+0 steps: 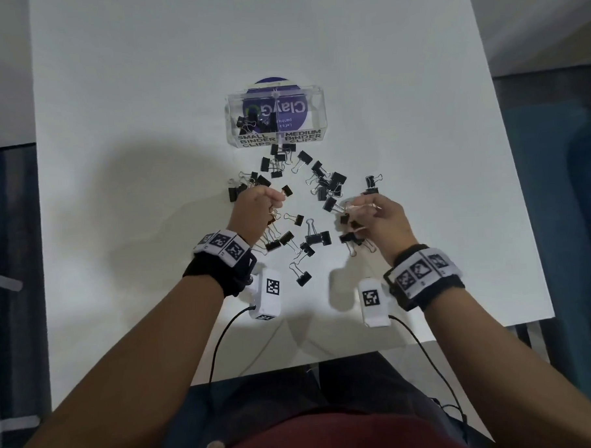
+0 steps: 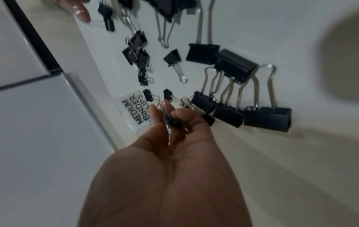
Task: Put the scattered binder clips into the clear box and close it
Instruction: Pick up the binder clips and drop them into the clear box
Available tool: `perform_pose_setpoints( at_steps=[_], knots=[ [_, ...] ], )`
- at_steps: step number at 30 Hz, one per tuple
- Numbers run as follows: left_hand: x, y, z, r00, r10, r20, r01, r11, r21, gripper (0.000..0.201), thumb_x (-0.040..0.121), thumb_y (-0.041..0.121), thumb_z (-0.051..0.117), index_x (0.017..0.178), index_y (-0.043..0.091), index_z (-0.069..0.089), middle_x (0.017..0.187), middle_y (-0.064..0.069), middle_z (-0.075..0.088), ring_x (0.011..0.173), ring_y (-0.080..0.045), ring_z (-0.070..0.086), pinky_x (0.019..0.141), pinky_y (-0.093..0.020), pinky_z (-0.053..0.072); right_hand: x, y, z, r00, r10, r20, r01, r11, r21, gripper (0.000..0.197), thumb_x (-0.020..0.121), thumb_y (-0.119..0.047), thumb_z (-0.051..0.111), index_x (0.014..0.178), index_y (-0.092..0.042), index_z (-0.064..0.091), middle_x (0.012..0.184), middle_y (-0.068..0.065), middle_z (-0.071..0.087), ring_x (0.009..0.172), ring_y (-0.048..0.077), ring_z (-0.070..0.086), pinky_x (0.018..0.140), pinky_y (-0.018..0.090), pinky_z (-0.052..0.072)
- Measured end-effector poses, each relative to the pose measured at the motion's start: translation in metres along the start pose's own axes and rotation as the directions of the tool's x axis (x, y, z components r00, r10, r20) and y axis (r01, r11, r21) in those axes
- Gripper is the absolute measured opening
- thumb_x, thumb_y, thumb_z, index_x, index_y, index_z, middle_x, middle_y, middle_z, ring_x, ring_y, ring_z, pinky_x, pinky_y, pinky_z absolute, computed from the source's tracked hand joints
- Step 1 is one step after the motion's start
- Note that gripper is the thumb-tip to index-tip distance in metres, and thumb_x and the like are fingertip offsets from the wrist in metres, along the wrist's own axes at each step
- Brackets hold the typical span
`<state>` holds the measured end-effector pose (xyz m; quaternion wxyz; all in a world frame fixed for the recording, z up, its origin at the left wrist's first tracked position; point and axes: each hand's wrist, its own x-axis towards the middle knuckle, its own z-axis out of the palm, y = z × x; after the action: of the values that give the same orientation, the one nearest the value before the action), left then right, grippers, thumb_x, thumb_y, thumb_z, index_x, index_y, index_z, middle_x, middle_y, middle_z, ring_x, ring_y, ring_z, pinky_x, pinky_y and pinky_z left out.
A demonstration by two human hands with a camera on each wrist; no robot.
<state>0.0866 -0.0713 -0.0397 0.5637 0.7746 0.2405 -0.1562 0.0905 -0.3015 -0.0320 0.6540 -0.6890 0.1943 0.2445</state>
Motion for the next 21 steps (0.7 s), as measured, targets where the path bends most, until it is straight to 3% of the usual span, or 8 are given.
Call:
perform_pose_setpoints(
  at_steps=[3, 6, 8, 10, 12, 15, 17, 21],
  knots=[
    [-0.005, 0.001, 0.009, 0.985, 0.144, 0.097, -0.163, 0.957, 0.239, 0.017, 0.087, 0.002, 0.046, 0.086, 0.007, 0.062, 0.060, 0.006, 0.048, 0.046, -0.003, 0.039, 0.049, -0.016, 0.034, -0.002, -0.005, -0.011, 0.987, 0.104, 0.122, -0.130, 0.965, 0.229, 0.039, 0.083, 0.019, 0.038, 0.092, -0.008, 0.064, 0.077, 0.011, 0.063, 0.069, 0.032, 0.067, 0.049, 0.024, 0.041],
    [-0.007, -0.004, 0.020, 0.941, 0.224, 0.255, -0.328, 0.794, 0.512, 0.022, 0.080, 0.008, 0.062, 0.101, 0.008, 0.057, 0.087, 0.002, 0.048, 0.073, -0.016, 0.049, 0.070, -0.027, 0.041, 0.001, -0.015, -0.017, 0.981, 0.135, 0.138, -0.173, 0.933, 0.317, 0.059, 0.066, 0.027, 0.024, 0.083, -0.009, 0.068, 0.075, 0.009, 0.056, 0.060, 0.019, 0.054, 0.050, 0.026, 0.048],
    [-0.005, -0.008, 0.023, 0.934, 0.206, 0.293, -0.346, 0.731, 0.589, 0.030, 0.079, 0.014, 0.068, 0.106, 0.013, 0.055, 0.101, -0.001, 0.049, 0.084, -0.021, 0.056, 0.076, -0.032, 0.046, 0.007, -0.021, -0.019, 0.985, 0.132, 0.112, -0.159, 0.945, 0.286, 0.055, 0.063, 0.021, 0.025, 0.072, -0.011, 0.069, 0.077, 0.011, 0.056, 0.060, 0.018, 0.045, 0.052, 0.027, 0.048],
    [-0.003, -0.012, 0.023, 0.933, 0.206, 0.295, -0.349, 0.721, 0.599, 0.028, 0.078, 0.017, 0.071, 0.102, 0.013, 0.056, 0.104, -0.003, 0.050, 0.088, -0.024, 0.059, 0.077, -0.034, 0.048, 0.017, -0.024, -0.016, 0.995, 0.094, 0.019, -0.096, 0.990, 0.101, 0.039, 0.070, 0.014, 0.035, 0.070, -0.012, 0.064, 0.078, 0.011, 0.059, 0.058, 0.016, 0.040, 0.053, 0.028, 0.042],
    [-0.002, -0.015, 0.020, 0.925, 0.225, 0.307, -0.370, 0.716, 0.591, 0.026, 0.078, 0.019, 0.072, 0.096, 0.011, 0.056, 0.102, -0.005, 0.051, 0.090, -0.027, 0.060, 0.076, -0.036, 0.050, 0.028, -0.026, -0.008, 0.996, -0.052, -0.072, 0.029, 0.957, -0.290, 0.025, 0.080, 0.002, 0.048, 0.074, -0.017, 0.062, 0.074, 0.001, 0.062, 0.058, 0.014, 0.047, 0.056, 0.026, 0.043],
    [-0.006, -0.015, 0.017, 0.907, 0.317, 0.277, -0.419, 0.746, 0.518, 0.022, 0.077, 0.016, 0.070, 0.086, 0.006, 0.053, 0.084, -0.006, 0.054, 0.071, -0.022, 0.054, 0.065, -0.035, 0.046, 0.038, -0.029, 0.010, 0.975, -0.221, 0.008, 0.155, 0.656, -0.739, 0.014, 0.083, -0.010, 0.053, 0.091, -0.015, 0.064, 0.073, -0.004, 0.059, 0.066, 0.014, 0.054, 0.064, 0.025, 0.048],
    [-0.006, -0.012, 0.013, 0.934, 0.330, 0.136, -0.356, 0.829, 0.432, 0.020, 0.076, 0.010, 0.067, 0.078, 0.007, 0.047, 0.063, 0.001, 0.046, 0.053, -0.013, 0.039, 0.053, -0.023, 0.035, 0.045, -0.027, 0.018, 0.975, -0.215, 0.055, 0.159, 0.501, -0.851, 0.020, 0.084, -0.013, 0.054, 0.102, -0.012, 0.063, 0.091, 0.006, 0.062, 0.083, 0.023, 0.058, 0.074, 0.032, 0.050],
    [0.004, -0.005, -0.003, 0.982, 0.159, -0.099, -0.150, 0.984, 0.095, 0.024, 0.074, 0.011, 0.063, 0.074, 0.015, 0.039, 0.055, 0.003, 0.041, 0.050, -0.014, 0.034, 0.052, -0.025, 0.035, 0.052, -0.024, 0.022, 0.978, -0.191, 0.085, 0.166, 0.469, -0.868, 0.032, 0.078, -0.018, 0.065, 0.109, -0.014, 0.062, 0.110, 0.009, 0.060, 0.099, 0.028, 0.057, 0.074, 0.027, 0.041]
  ],
)
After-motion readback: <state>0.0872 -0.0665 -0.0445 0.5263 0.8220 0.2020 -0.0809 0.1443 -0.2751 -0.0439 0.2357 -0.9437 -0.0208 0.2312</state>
